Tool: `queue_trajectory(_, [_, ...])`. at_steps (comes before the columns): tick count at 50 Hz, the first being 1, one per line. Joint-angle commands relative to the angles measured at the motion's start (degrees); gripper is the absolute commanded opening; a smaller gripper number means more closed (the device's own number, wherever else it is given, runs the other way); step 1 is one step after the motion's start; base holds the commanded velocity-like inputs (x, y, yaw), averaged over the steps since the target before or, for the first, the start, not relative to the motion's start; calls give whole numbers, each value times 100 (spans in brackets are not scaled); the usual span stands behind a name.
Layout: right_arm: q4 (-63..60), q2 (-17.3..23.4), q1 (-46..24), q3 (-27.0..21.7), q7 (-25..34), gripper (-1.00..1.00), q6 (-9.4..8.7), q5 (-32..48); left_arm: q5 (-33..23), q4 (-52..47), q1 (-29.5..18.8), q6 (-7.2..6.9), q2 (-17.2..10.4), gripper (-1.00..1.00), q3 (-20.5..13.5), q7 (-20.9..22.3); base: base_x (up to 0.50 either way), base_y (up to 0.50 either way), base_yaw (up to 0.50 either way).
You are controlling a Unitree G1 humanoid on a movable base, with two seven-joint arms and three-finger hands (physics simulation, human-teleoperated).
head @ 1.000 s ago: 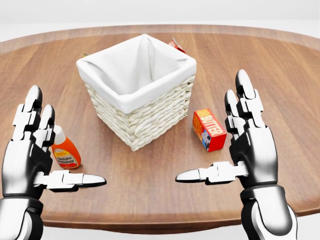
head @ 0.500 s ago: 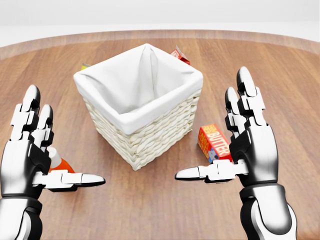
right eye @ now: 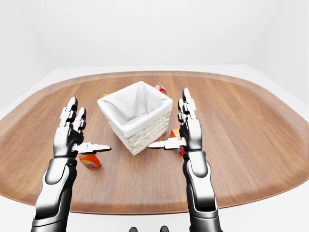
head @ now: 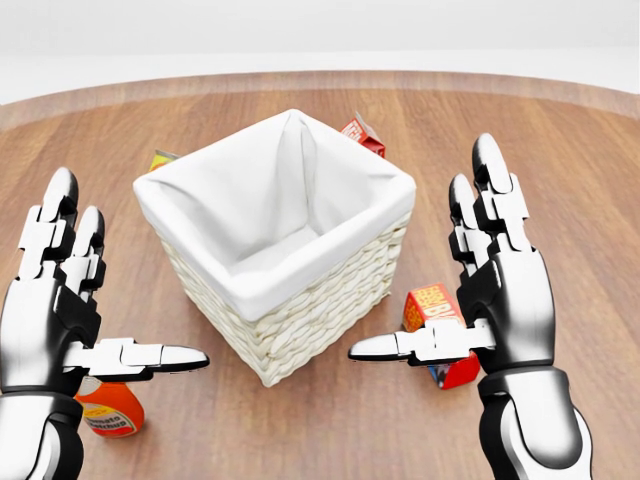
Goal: Pick up the butter and put it in the basket.
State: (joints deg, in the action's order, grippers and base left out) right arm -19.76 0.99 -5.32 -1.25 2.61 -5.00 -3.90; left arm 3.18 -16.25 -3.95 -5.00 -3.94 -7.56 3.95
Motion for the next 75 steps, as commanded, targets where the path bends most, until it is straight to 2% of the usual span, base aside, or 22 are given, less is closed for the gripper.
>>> queue_trajectory(1, [8,-7,-3,15,-3,100,0,7,21,-17,-9,0,-4,100,-2,5,23,0,0])
queue_trajectory(17, [66,1,103,18,43,100,0,60,49,-12,13,0,1,100,0,14,23,0,0])
queue_trajectory(24, [276,-2,233,213,114,100,0,566,39,-28,39,0,11,100,10,11,4,0,0])
queue_trajectory(38, [392,-2,156,95,25,100,0,641,43,-5,63,0,21,100,12,8,0,0,0])
queue_trajectory(43, [1488,260,-281,-253,-380,100,0,1201,55,35,83,0,23,100,2,18,0,0,0])
queue_trajectory(48, [3219,597,-681,-537,-840,100,0,1664,62,67,70,0,16,100,-3,21,0,0,0])
queue_trajectory(52, [3900,657,-879,-663,-1010,100,131,1436,68,125,51,0,10,100,-7,20,0,0,0])
queue_trajectory(55, [4463,719,-1092,-657,-1214,100,395,1363,56,176,46,0,8,100,12,27,0,0,0])
queue_trajectory(58, [4802,747,-1210,-624,-1328,100,523,1328,54,201,35,0,2,100,8,37,0,0,0])
queue_trajectory(63, [5998,815,-1678,-583,-1676,100,939,1294,53,242,-42,0,-14,100,2,16,0,0,0])
queue_trajectory(65, [6365,843,-1824,-563,-1761,100,1000,1279,53,247,-93,0,-18,100,10,8,0,0,0])
queue_trajectory(71, [7874,818,-2229,-393,-2016,100,1000,1389,56,201,-149,0,-22,100,45,7,0,0,0])
queue_trajectory(75, [8463,804,-2366,-354,-2129,100,1000,1392,78,194,-163,0,-30,100,23,19,0,0,0])
